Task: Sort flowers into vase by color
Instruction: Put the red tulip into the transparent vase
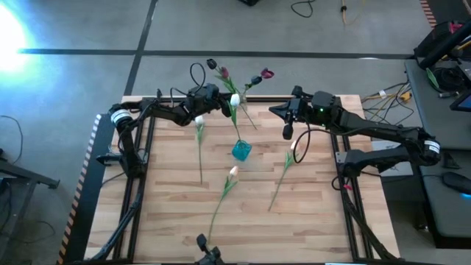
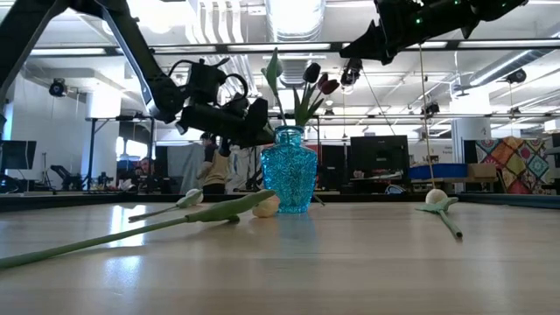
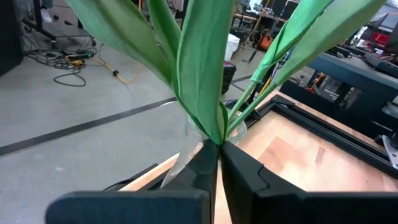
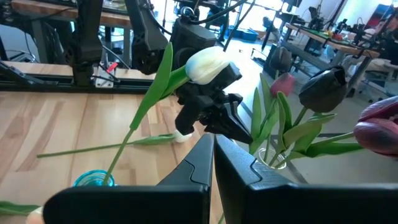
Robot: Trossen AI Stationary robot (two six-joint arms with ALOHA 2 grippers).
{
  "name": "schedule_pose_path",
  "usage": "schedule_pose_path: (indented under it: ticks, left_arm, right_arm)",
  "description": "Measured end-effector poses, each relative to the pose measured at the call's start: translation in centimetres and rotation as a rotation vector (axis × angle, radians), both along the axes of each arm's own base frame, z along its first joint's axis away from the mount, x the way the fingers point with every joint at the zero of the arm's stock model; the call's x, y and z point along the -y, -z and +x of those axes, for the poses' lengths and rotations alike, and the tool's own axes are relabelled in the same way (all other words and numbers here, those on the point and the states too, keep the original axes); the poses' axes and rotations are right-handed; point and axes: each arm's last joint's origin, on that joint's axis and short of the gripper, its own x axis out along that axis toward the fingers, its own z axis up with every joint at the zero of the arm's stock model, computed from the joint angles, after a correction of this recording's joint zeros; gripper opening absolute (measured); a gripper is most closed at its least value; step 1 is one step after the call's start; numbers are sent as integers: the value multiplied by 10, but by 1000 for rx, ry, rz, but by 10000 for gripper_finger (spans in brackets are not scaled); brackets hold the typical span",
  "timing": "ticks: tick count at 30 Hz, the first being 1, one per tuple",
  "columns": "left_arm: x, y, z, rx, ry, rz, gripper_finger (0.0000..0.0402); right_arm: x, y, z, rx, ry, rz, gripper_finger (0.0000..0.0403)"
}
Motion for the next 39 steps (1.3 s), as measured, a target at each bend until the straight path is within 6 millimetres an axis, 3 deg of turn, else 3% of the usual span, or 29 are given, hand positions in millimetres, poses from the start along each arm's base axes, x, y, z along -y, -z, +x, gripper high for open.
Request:
schedule_pose_path:
  ticks: [14, 39]
  left_arm:
    - [15, -4, -4, -20, 41, 33, 0]
    - [45, -80, -36, 29, 111, 239, 0]
  right_arm:
    - [0, 0, 0, -1, 0, 0, 9]
    - [0, 0, 0, -4, -1, -3, 9]
